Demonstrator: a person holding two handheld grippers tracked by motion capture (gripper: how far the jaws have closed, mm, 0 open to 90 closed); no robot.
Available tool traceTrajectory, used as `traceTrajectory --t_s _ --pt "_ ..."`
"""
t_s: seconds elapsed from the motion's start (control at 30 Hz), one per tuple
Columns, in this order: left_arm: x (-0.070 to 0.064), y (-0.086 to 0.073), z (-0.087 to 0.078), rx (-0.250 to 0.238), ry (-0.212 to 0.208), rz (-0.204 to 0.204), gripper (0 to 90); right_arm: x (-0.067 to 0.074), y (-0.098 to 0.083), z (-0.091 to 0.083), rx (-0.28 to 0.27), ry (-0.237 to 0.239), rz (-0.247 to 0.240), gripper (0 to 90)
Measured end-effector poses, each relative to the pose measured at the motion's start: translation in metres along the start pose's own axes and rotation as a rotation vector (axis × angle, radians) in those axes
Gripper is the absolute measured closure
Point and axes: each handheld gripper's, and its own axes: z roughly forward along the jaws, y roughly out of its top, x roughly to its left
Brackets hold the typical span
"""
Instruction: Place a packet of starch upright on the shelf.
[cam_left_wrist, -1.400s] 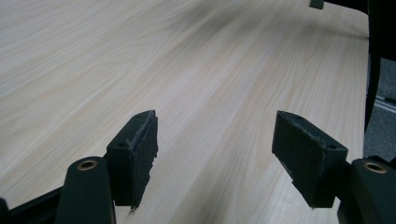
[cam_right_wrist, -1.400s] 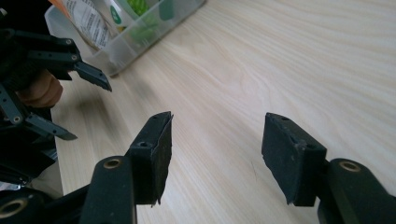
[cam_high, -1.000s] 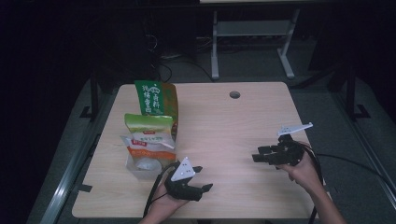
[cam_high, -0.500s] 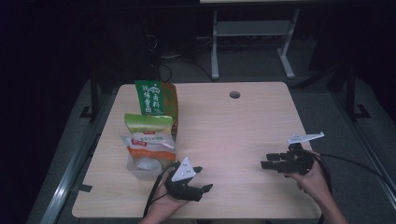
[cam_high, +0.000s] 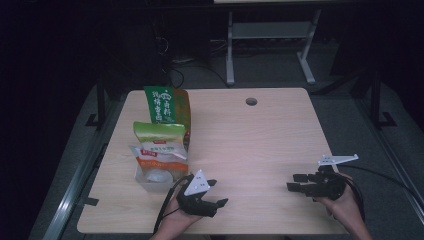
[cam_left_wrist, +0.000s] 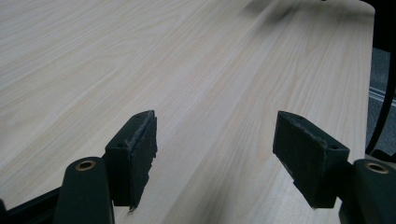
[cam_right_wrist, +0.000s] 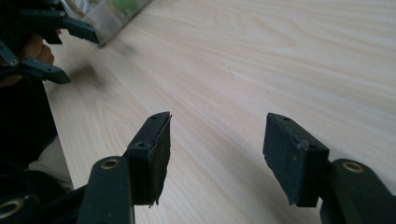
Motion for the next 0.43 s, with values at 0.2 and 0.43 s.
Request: traceTrajectory --t_s 0.2,0.43 --pt "-0.002 0.0 0.0 -0.003 -0.005 0.001 29.7 0.005 -0.007 -0.003 -0.017 -0.001 -0.01 39.8" --pt "-0.003 -0.001 -0.001 -0.006 -0.015 -0.003 29.0 0.009 -0.012 -0.006 -0.074 0.017 -0.013 38.7"
